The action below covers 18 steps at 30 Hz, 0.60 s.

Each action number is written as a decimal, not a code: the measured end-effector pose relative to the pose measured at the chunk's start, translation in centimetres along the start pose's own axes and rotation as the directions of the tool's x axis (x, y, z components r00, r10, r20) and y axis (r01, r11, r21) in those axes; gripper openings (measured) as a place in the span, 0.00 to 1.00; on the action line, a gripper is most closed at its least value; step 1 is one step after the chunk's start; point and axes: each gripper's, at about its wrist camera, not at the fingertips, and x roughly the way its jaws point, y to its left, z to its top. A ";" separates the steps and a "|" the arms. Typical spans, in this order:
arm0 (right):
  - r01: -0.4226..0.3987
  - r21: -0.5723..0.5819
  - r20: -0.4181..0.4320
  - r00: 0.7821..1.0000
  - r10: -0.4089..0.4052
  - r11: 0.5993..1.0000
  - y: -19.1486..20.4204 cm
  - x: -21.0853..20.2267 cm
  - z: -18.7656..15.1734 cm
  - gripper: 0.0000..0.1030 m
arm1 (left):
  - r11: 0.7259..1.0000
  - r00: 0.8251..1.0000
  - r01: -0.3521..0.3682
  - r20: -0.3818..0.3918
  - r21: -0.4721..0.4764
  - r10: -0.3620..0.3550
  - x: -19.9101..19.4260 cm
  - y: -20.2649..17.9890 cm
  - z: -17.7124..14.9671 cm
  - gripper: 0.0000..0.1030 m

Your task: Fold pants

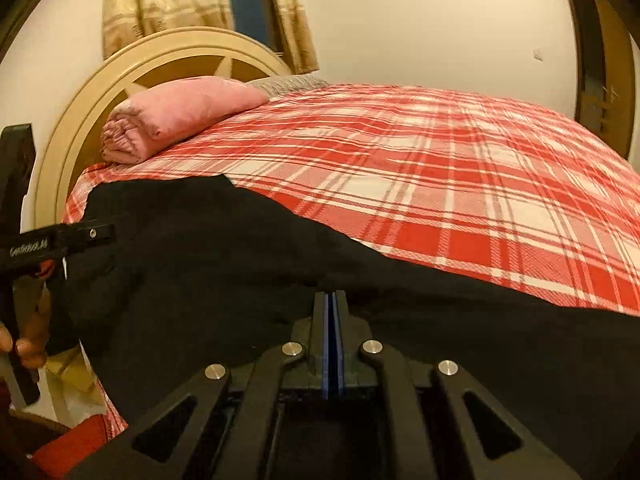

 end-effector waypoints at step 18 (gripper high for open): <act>-0.132 -0.046 0.079 0.988 0.135 0.990 3.5 -4.2 0.6 0.10 | 0.875 0.928 -0.293 0.105 -0.386 0.357 -5.5 15.2 -2.4 0.89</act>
